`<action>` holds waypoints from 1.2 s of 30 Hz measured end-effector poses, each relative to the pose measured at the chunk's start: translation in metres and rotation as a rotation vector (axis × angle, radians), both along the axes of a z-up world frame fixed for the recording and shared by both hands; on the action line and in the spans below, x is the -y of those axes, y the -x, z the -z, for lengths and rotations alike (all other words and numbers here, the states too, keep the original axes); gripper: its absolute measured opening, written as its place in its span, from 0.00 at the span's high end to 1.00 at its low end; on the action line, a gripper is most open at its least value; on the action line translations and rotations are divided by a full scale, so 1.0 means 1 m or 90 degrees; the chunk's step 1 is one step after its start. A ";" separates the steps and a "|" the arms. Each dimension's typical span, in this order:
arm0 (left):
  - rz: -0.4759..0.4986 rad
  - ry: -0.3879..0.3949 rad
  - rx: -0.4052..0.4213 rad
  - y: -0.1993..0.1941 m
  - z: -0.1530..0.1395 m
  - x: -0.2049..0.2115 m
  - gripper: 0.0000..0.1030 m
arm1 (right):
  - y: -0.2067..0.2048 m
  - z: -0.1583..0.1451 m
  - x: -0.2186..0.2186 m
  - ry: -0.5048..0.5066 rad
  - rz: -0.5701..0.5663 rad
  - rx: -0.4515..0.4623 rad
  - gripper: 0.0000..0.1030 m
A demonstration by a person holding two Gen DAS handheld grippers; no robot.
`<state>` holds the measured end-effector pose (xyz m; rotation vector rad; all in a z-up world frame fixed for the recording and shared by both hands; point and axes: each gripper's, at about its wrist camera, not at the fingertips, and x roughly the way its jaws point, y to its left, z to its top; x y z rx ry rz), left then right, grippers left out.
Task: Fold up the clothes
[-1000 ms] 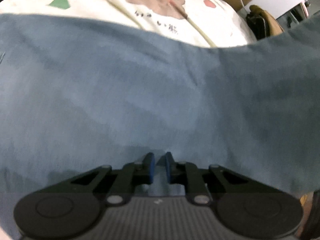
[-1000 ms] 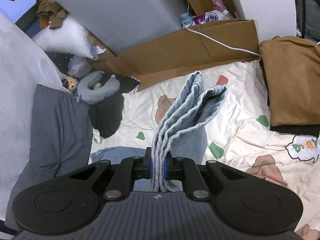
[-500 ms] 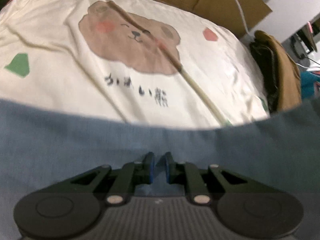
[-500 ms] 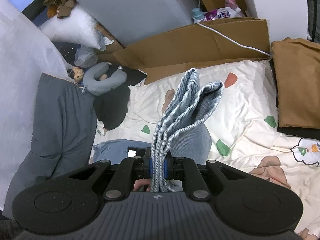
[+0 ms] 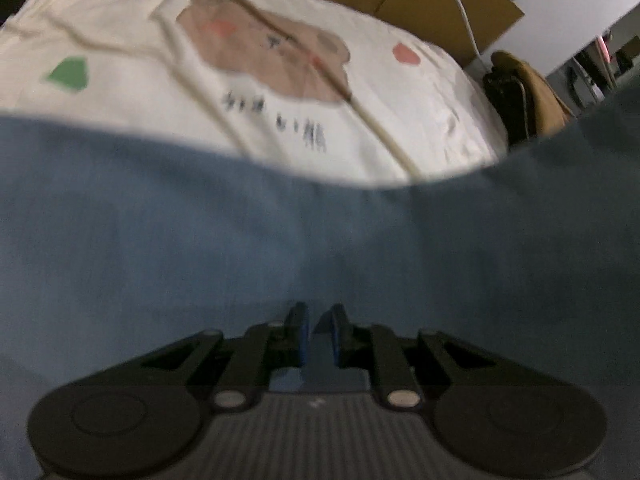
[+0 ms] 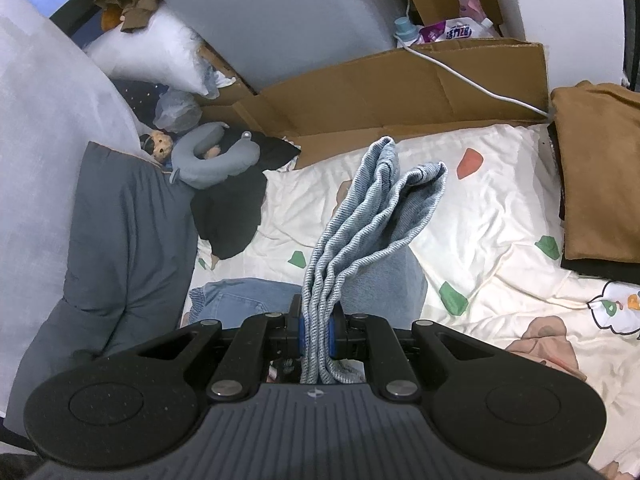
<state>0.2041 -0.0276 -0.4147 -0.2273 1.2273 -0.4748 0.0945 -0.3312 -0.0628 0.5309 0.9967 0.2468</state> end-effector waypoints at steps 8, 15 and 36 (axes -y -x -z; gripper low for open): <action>0.006 0.026 -0.082 0.065 0.009 -0.021 0.88 | -0.004 -0.010 -0.019 -0.006 -0.011 0.015 0.91; -0.001 0.056 -0.118 0.098 0.016 -0.046 0.89 | -0.012 -0.019 -0.058 -0.034 -0.052 0.034 0.91; -0.265 0.151 0.010 0.142 -0.050 -0.203 0.83 | -0.101 -0.002 -0.219 -0.038 -0.219 -0.029 0.91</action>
